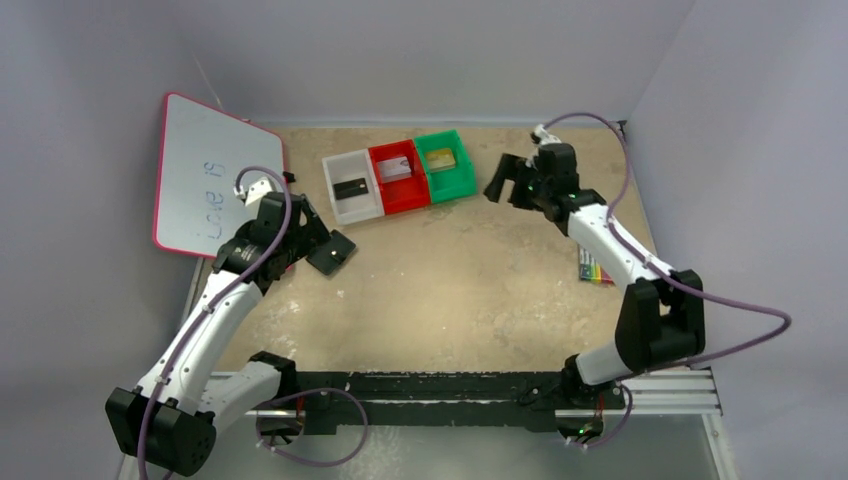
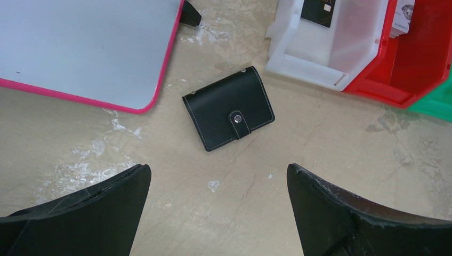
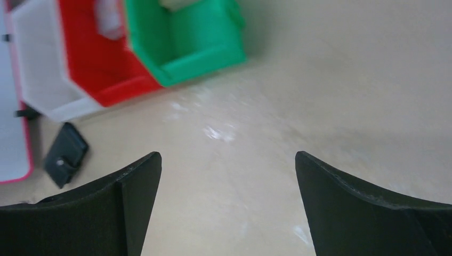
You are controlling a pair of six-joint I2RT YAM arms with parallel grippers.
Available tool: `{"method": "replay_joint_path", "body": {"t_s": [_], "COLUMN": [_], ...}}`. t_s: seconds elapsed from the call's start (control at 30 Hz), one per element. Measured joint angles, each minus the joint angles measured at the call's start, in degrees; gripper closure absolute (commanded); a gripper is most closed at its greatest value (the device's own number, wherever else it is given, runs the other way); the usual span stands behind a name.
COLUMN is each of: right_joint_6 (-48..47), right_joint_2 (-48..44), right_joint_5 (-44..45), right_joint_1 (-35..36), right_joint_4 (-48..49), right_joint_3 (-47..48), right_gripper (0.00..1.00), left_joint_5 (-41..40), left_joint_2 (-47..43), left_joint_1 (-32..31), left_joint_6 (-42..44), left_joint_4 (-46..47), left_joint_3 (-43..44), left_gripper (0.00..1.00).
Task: Take the credit cards out of the card holder
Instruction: Move the distractor to the center of the board, then move the storage box to the center of the board.
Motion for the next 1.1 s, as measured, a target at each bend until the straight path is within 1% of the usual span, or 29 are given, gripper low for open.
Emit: {"method": "replay_joint_path", "body": {"t_s": [0.1, 0.23, 0.37, 0.53, 0.67, 0.83, 1.1], "right_joint_6": [-2.0, -4.7, -7.8, -11.2, -12.5, -13.7, -14.2], "right_joint_2": [5.1, 13.5, 22.2, 31.2, 36.9, 42.0, 48.8], "right_joint_5": [-2.5, -1.5, 2.0, 7.8, 11.2, 13.3, 17.0], "right_joint_1": [4.3, 8.0, 10.9, 15.0, 17.9, 20.2, 20.8], "right_joint_4": [1.9, 2.1, 0.7, -1.7, -4.1, -6.2, -8.2], "right_joint_3": [8.5, 19.3, 28.3, 36.6, 42.6, 48.3, 53.1], "right_gripper": [0.05, 0.07, 0.08, 0.08, 0.08, 0.07, 0.06], "left_joint_5": [0.2, 0.2, 0.1, 0.0, 0.0, -0.1, -0.1], "left_joint_2": [-0.1, -1.0, -2.9, -4.3, -4.3, -4.6, -4.8], "left_joint_1": [0.0, 0.0, 0.0, 0.0, 0.0, 0.0, 0.0], "left_joint_6": [0.0, 0.0, 0.0, 0.0, 0.0, -0.1, -0.1], "left_joint_4": [0.0, -0.4, -1.0, -1.6, -2.2, -2.7, -3.4], "left_joint_3": [-0.1, -0.2, -0.2, -0.2, -0.2, -0.2, -0.2], "left_gripper": [0.00, 0.00, 0.00, 0.00, 0.00, 0.00, 0.00]}}
